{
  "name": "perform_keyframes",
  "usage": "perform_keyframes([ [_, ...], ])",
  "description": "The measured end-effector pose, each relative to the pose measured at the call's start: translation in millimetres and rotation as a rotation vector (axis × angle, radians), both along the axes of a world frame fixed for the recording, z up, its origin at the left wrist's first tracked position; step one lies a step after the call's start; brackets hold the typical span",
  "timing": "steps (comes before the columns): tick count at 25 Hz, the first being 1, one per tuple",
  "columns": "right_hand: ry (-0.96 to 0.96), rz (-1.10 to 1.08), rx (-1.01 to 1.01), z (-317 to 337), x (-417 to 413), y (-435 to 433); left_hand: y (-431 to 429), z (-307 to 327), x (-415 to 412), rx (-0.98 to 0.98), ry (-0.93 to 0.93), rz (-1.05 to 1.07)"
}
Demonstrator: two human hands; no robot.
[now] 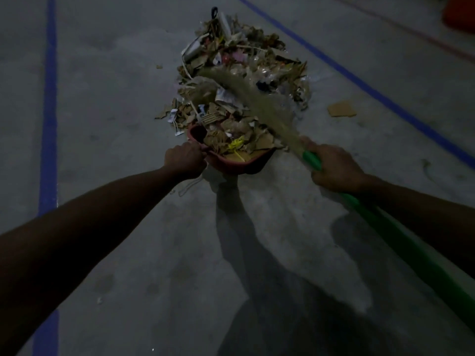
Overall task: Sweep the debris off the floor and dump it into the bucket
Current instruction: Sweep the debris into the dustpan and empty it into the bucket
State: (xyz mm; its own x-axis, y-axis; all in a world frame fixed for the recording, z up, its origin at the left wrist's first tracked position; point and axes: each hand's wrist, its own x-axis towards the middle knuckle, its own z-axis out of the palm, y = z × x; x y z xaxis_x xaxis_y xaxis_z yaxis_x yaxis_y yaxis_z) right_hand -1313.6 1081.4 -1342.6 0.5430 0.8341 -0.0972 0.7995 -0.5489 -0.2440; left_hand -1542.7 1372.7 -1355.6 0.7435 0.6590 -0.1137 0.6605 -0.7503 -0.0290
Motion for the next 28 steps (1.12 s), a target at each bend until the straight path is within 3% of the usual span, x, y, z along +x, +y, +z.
perform_keyframes([
  [3, -0.083, -0.126, 0.007, 11.5, 27.2, 5.3, -4.7, 2.3, -6.7, -0.003, 0.02, 0.007],
  [7, 0.074, -0.367, -0.083, -3.4, 22.6, 23.5, 1.6, 7.0, -12.3, -0.038, 0.04, 0.019],
  [11, 0.258, -0.313, -0.102, -32.2, -24.4, 35.8, 6.1, -2.0, -6.6, -0.019, 0.034, 0.038],
  [16, 0.455, -0.242, 0.02, -37.8, -59.3, 27.1, 22.1, -8.3, -1.3, 0.026, 0.015, 0.001],
  [21, 0.433, -0.109, 0.012, -21.9, -65.2, -5.7, 22.9, -14.3, -2.7, 0.057, -0.067, 0.001],
  [28, 0.196, -0.225, 0.162, -13.3, -83.2, -53.0, 9.4, -23.9, 0.0, 0.034, -0.235, -0.018],
])
